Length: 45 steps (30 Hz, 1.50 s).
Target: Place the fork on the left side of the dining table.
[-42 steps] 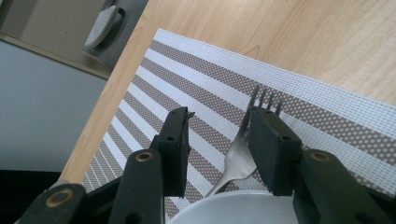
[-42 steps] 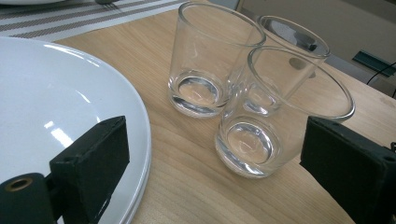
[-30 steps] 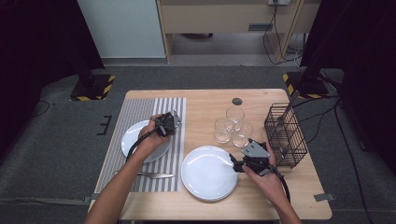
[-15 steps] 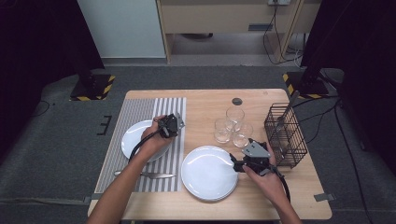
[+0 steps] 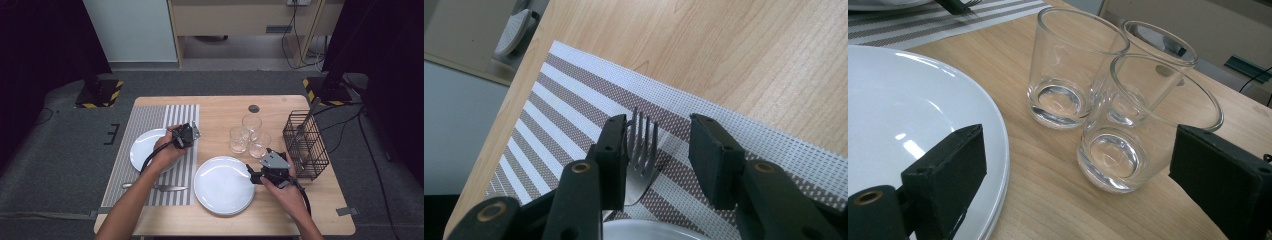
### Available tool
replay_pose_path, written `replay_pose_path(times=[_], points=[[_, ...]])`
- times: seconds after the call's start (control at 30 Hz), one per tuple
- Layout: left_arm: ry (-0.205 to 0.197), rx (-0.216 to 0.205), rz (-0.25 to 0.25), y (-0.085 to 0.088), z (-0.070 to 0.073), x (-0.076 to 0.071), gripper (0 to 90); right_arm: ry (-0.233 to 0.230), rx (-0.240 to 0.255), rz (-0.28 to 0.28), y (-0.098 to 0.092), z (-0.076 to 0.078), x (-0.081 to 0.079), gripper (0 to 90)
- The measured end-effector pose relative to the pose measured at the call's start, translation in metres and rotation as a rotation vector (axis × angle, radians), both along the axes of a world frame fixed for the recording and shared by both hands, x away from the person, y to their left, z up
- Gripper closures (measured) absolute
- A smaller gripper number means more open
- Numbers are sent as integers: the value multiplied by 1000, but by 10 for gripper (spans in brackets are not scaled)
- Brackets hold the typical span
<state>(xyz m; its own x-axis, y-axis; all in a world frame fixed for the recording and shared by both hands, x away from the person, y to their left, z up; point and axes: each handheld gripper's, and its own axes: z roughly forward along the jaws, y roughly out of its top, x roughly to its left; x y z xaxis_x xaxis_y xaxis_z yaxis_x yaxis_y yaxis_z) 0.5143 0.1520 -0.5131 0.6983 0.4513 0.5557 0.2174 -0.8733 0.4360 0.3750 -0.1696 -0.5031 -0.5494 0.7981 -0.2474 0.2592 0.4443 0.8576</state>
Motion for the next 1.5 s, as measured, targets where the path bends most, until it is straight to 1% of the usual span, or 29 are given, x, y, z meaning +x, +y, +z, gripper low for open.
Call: replay_pose_path(times=[0.2, 0.43, 0.53, 0.7, 0.9, 0.93, 0.97, 1.23, 1.27, 1.33, 1.43, 1.5], points=[[-1, -3, 7, 1, 0, 1, 625, 0, 2, 0, 0, 0, 0, 80], [-7, -6, 33, 3, 1, 4, 661, 2, -1, 1, 0, 0, 0, 80], [-6, -2, 38, 3, 1, 6, 660, 3, -1, -1, 0, 0, 0, 80], [0, -13, 53, 5, 2, 12, 654, 5, 2, -4, -1, 0, 0, 80], [-5, -13, 61, 6, 2, 16, 644, 6, 1, -5, -2, 0, 0, 80], [-8, -23, 63, 6, 2, 17, 643, 6, 1, -5, -2, 0, 1, 80], [-7, -23, 63, 6, 2, 17, 643, 5, 2, -6, -2, 0, 1, 80], [-5, -27, 61, 7, 3, 16, 639, 6, 2, -5, -3, -1, 1, 80], [-5, -23, 60, 7, 4, 16, 637, 7, 3, -5, -2, -1, 1, 80], [-9, -33, 62, 6, 4, 16, 630, 8, 2, -4, -2, -1, 1, 80], [-7, -32, 59, 5, 5, 15, 616, 6, 2, -5, -3, 0, 1, 80], [-10, -42, 60, 5, 6, 14, 610, 5, 3, -6, -3, 0, 1, 80]])
